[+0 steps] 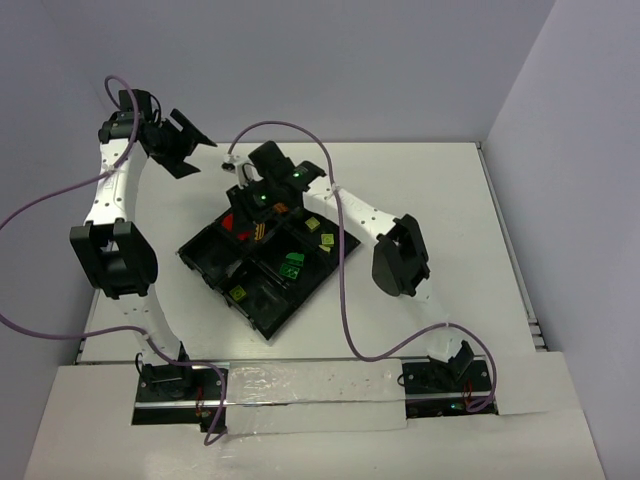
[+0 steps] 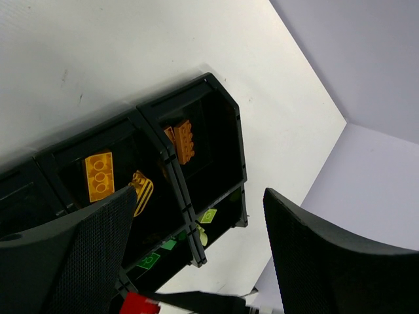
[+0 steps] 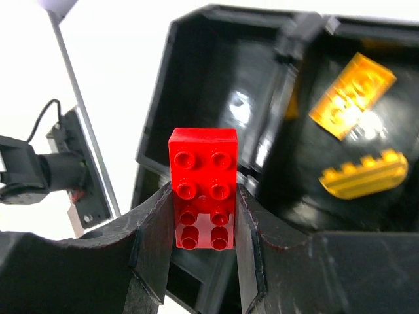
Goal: Sort the legos into containers by color
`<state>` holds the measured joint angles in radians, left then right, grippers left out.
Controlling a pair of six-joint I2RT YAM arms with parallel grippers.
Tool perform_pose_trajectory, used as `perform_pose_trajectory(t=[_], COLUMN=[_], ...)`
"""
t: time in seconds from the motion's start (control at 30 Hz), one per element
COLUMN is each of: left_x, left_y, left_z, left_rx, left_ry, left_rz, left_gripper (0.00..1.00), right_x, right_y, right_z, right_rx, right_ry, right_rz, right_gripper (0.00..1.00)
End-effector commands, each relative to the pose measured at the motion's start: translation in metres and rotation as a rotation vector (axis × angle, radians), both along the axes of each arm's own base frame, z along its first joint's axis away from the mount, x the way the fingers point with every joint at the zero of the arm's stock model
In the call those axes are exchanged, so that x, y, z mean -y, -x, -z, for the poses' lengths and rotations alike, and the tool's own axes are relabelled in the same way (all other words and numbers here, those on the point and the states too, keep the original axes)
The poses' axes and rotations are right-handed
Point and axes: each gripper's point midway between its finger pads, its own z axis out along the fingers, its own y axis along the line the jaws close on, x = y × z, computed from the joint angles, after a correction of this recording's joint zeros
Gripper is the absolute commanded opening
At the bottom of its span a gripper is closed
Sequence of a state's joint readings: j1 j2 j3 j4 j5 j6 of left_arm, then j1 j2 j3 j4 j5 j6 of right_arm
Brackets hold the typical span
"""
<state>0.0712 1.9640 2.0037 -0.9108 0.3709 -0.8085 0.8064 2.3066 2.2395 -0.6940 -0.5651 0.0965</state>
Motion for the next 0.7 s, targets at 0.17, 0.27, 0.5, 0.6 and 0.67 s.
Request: perform_pose_trajectory(t=[0.17, 0.27, 0.5, 0.6, 0.67], left_x=[-0.011, -0.013, -0.014, -0.014, -0.015], left_y=[0.0, 0.0, 0.002, 0.003, 0.003], left_z=[-0.012, -0.014, -0.012, -0.011, -0.011], left_rx=[0.011, 0.013, 0.009, 0.006, 0.005], left_ry=[0.041, 0.039, 0.029, 0.027, 0.025], left_rz=[-0.026, -0.031, -0.037, -0.036, -0.035], left_gripper=[0.86, 0.85, 0.86, 0.86, 0.86], right_x=[-0.042, -0.047, -0.059, -0.064, -0.068], right_y=[0.006, 0.009, 0.014, 0.016, 0.02], right_z=[-0.015, -0.013, -0.005, -0.004, -0.004], right_rx=[0.025, 0.013, -0.006, -0.009, -0.012], right_ry=[-0.125, -0.14, -0.151, -0.157, -0.163], right_rz=[-0.041, -0.055, -0.066, -0.066, -0.074], right_gripper=[0.02, 0.03, 0.05, 0.05, 0.05])
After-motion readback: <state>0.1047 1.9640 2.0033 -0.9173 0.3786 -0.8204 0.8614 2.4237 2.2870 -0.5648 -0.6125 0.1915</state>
